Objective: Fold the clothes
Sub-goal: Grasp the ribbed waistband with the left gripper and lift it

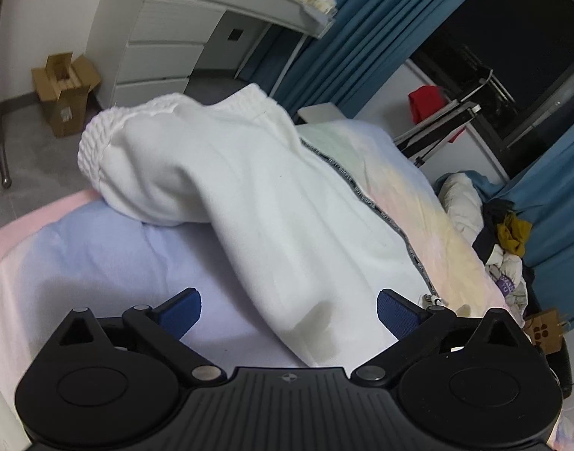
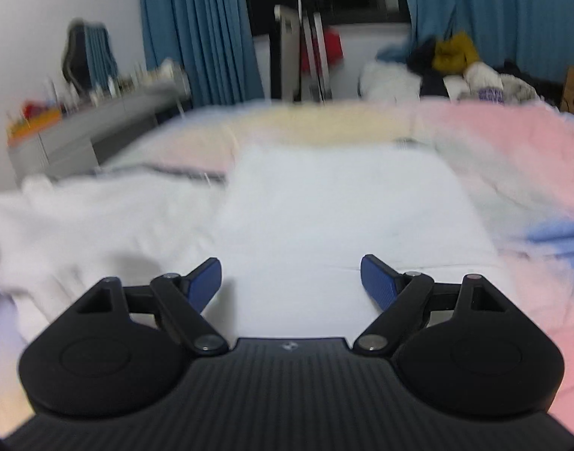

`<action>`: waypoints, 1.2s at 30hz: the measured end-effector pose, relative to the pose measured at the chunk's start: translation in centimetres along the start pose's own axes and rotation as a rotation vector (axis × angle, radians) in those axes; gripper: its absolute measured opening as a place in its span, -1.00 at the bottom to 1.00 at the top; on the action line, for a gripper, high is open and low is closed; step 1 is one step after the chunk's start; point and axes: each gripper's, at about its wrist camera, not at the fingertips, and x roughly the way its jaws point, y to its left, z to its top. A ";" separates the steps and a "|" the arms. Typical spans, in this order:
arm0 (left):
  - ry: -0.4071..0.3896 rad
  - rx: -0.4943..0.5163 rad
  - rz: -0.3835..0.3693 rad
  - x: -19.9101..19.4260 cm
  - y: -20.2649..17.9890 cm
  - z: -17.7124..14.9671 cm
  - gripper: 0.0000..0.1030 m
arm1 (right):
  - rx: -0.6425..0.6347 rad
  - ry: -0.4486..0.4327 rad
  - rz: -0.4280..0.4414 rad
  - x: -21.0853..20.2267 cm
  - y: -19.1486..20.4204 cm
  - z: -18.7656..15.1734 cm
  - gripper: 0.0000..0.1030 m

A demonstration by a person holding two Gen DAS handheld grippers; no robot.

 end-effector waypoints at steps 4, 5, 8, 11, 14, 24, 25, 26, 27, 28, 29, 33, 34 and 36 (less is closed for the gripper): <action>0.019 -0.104 -0.023 0.6 1.8 0.3 0.96 | 0.053 -0.078 -0.007 -1.4 -0.6 0.9 0.61; 0.024 -0.131 -0.028 0.7 2.2 0.4 0.96 | 0.071 -0.077 0.000 -1.3 -0.9 0.9 0.61; 0.039 -0.209 -0.045 1.2 3.5 0.7 0.96 | 0.086 -0.016 -0.001 -0.1 -1.3 -0.2 0.60; 0.024 -0.267 -0.054 1.7 4.4 1.2 0.96 | 0.087 0.019 -0.008 0.6 -1.3 -0.9 0.63; -0.020 -0.305 -0.054 2.4 5.0 1.9 0.94 | 0.069 0.016 -0.023 0.7 -0.8 -0.9 0.64; -0.167 -0.432 -0.055 4.7 6.7 4.4 0.80 | 0.070 0.022 -0.015 -1.5 -1.1 -1.1 0.60; -0.182 -0.445 -0.056 5.0 6.9 4.7 0.78 | 0.055 0.045 -0.015 -1.5 -1.2 -1.4 0.60; -0.197 -0.457 -0.056 5.2 7.0 4.9 0.76 | 0.060 0.052 -0.007 -1.8 -1.3 -1.4 0.60; -0.204 -0.462 -0.052 5.4 7.1 5.1 0.72 | 0.066 0.058 0.002 -2.2 -1.5 -1.4 0.60; -0.205 -0.460 -0.044 5.6 7.2 5.3 0.70 | 0.081 0.064 0.012 -2.6 -1.7 -1.3 0.60; -0.205 -0.457 -0.036 5.7 7.2 5.5 0.66 | 0.124 0.072 0.028 -3.3 -2.0 -1.0 0.60; -0.207 -0.447 -0.004 6.4 7.4 6.2 0.45 | 0.200 0.073 0.029 -5.4 -2.8 -0.9 0.60; -0.207 -0.445 0.004 6.6 7.5 6.4 0.41 | 0.191 0.070 0.011 -5.7 -2.7 -0.9 0.60; -0.208 -0.440 0.020 6.9 7.6 6.7 0.29 | 0.177 0.064 -0.007 -6.0 -2.5 -0.9 0.60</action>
